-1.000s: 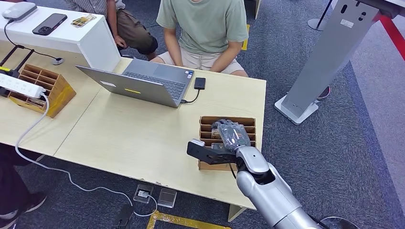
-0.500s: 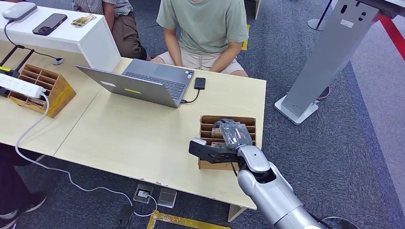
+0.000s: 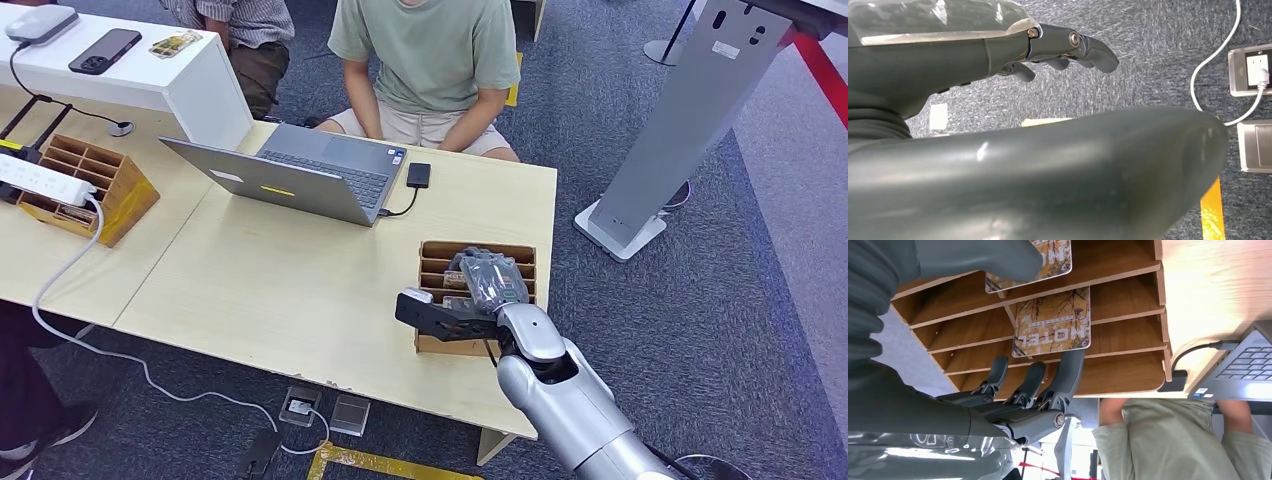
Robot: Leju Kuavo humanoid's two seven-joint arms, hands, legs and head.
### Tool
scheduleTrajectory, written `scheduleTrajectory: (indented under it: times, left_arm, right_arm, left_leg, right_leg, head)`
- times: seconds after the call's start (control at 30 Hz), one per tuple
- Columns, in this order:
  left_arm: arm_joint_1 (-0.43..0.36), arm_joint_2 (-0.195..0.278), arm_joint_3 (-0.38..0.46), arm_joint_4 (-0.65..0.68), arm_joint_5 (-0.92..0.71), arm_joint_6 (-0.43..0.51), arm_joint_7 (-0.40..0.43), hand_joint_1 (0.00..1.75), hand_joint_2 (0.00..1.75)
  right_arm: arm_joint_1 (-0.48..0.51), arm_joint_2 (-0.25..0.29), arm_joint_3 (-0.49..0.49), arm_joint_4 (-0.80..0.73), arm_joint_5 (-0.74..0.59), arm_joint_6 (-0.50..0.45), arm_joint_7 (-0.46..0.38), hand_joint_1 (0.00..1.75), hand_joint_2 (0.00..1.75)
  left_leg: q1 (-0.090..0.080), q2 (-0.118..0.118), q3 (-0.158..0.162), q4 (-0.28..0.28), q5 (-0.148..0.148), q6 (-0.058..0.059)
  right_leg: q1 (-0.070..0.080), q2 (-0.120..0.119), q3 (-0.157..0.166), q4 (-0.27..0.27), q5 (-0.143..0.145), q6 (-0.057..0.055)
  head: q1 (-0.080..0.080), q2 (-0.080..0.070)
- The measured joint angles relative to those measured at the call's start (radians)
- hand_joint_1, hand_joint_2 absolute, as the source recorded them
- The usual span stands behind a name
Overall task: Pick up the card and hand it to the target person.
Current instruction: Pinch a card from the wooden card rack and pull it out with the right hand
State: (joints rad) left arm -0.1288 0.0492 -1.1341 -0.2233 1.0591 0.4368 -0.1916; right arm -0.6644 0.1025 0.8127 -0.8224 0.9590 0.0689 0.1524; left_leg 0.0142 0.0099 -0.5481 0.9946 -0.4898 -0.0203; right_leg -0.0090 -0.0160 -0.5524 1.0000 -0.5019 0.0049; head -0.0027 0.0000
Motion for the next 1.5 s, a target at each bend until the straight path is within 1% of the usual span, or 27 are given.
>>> scheduleTrajectory:
  times: [0.23,0.37,0.47,0.6,0.93,1.1,1.3,1.43,1.5]
  left_arm:
    - [0.000,0.000,0.000,0.000,-0.002,-0.005,-0.001,0.00,0.00]
    - [0.001,0.000,0.000,0.000,-0.006,-0.009,-0.002,0.00,0.00]
    - [0.001,0.000,0.000,0.000,-0.008,-0.012,-0.002,0.00,0.00]
    - [0.001,0.000,0.000,0.000,-0.008,-0.012,-0.002,0.00,0.00]
    - [0.001,0.000,0.000,0.000,-0.008,-0.011,-0.003,0.00,0.00]
    - [0.001,0.000,0.000,0.000,-0.008,-0.011,-0.006,0.00,0.00]
    - [0.001,0.000,0.000,0.000,-0.008,-0.010,-0.006,0.00,0.00]
    - [0.001,0.000,0.000,0.000,-0.008,-0.009,-0.006,0.00,0.00]
    - [0.001,0.000,0.000,0.000,-0.007,-0.008,-0.006,0.00,0.00]
  right_arm:
    - [0.000,0.000,0.000,-0.001,0.002,-0.001,0.004,0.84,1.75]
    - [0.007,-0.004,-0.001,-0.006,0.007,0.005,0.016,1.00,1.75]
    - [0.007,-0.005,-0.001,-0.010,0.008,0.008,0.017,1.05,1.75]
    - [0.009,-0.006,-0.002,-0.014,0.008,0.014,0.017,1.17,1.75]
    - [0.008,-0.007,-0.007,-0.017,0.008,0.016,0.019,1.18,1.75]
    - [0.008,-0.007,-0.008,-0.019,0.008,0.018,0.018,1.22,1.75]
    - [0.007,-0.007,-0.009,-0.019,0.008,0.018,0.014,1.39,1.75]
    - [0.007,-0.007,-0.009,-0.019,0.005,0.014,0.005,1.58,1.75]
    - [0.007,-0.007,-0.010,-0.019,0.003,0.011,-0.001,1.64,1.75]
  left_leg:
    - [0.000,0.000,0.000,0.000,0.000,0.000]
    - [0.000,0.000,0.000,0.000,0.000,0.000]
    - [0.000,0.000,0.000,0.000,0.000,0.000]
    - [0.000,0.000,0.000,0.000,0.000,0.000]
    - [0.000,0.000,0.000,0.000,0.000,0.000]
    - [0.000,0.000,0.000,0.000,0.000,0.000]
    - [0.000,0.000,0.000,0.000,0.000,0.000]
    - [0.000,0.000,0.000,0.000,0.000,0.000]
    - [0.000,0.000,0.000,0.000,0.000,0.000]
  right_leg:
    - [0.000,0.000,0.000,0.000,0.000,0.000]
    - [0.000,0.000,0.000,0.000,0.000,0.000]
    - [0.000,0.000,0.000,0.000,0.000,0.000]
    - [0.000,0.000,0.000,0.000,0.000,0.000]
    - [0.000,0.000,0.000,0.000,0.000,0.000]
    - [0.000,0.000,0.000,0.000,0.000,0.000]
    - [0.000,0.000,0.000,0.000,0.000,0.000]
    - [0.000,0.000,0.000,0.000,0.000,0.000]
    - [0.000,0.000,0.000,0.000,0.000,0.000]
  head:
    - [0.000,0.000]
    - [0.000,0.000]
    - [0.000,0.000]
    - [0.000,0.000]
    - [0.000,0.000]
    - [0.000,0.000]
    - [0.000,0.000]
    - [0.000,0.000]
    - [0.000,0.000]
